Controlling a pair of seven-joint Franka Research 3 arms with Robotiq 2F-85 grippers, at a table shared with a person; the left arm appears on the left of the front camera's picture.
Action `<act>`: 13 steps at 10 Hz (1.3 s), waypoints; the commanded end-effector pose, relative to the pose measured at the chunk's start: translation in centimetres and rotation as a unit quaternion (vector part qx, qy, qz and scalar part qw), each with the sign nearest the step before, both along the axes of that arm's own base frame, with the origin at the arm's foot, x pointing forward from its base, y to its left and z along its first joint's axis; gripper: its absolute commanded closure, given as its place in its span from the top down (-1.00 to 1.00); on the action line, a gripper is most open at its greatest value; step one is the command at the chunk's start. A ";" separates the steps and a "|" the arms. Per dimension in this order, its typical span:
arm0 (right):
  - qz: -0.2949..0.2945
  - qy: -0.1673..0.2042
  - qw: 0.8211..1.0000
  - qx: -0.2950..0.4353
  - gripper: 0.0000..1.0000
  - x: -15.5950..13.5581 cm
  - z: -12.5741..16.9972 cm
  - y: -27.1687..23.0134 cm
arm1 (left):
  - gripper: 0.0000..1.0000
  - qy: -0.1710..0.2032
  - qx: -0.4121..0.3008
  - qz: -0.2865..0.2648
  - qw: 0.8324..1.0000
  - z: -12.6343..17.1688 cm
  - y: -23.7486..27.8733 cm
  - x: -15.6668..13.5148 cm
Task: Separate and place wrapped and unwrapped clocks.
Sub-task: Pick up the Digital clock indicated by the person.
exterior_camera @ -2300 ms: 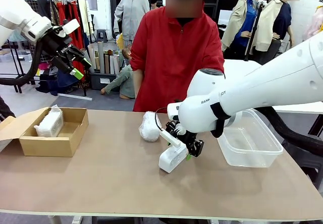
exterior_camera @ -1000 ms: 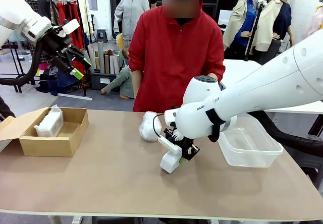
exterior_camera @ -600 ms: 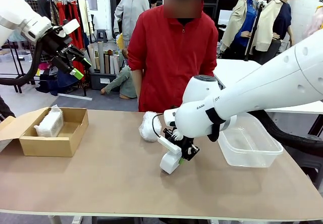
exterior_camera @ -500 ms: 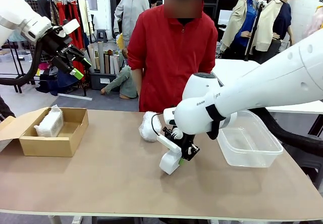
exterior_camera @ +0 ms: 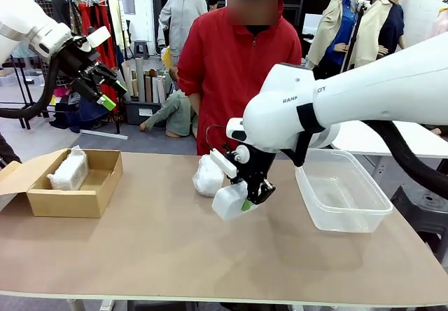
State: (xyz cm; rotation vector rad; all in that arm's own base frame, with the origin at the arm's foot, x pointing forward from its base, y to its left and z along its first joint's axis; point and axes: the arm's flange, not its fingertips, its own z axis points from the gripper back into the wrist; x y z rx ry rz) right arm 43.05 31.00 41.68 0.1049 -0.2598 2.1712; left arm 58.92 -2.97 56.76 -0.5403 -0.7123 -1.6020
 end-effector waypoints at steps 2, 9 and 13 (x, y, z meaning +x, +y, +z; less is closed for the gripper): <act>-0.077 0.025 0.997 0.009 -1.00 -1.2 2.9 0.4 | 1.00 -0.001 0.000 0.000 1.000 0.1 0.1 -0.1; -0.096 0.039 0.995 -0.013 -1.00 -2.5 4.8 0.1 | 1.00 -0.001 0.000 0.000 1.000 0.1 0.1 -0.1; -0.092 0.042 0.995 -0.013 -1.00 -2.4 4.6 0.1 | 1.00 -0.001 0.000 0.000 1.000 0.1 0.1 -0.1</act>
